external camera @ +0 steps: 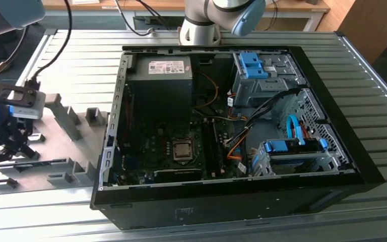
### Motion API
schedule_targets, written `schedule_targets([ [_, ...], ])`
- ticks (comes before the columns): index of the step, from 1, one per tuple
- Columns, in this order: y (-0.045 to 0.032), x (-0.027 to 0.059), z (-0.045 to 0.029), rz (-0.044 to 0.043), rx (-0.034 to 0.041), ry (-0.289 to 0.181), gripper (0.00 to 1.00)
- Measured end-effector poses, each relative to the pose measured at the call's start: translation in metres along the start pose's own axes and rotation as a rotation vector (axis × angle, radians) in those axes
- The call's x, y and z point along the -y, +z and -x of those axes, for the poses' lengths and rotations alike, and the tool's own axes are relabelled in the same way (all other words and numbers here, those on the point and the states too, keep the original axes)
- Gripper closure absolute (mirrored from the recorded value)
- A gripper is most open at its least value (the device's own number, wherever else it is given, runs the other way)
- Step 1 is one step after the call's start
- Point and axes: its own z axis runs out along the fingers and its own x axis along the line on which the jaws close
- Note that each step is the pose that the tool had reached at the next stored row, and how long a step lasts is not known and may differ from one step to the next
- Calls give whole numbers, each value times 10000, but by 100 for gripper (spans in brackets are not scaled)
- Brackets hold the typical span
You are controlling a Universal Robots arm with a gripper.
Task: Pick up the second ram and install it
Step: 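Pick up the second ram and move it above second insertion slot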
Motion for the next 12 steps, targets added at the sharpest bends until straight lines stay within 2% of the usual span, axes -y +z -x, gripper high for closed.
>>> schedule_targets([
  [12,0,0,0,31,18,-1085,90],
])
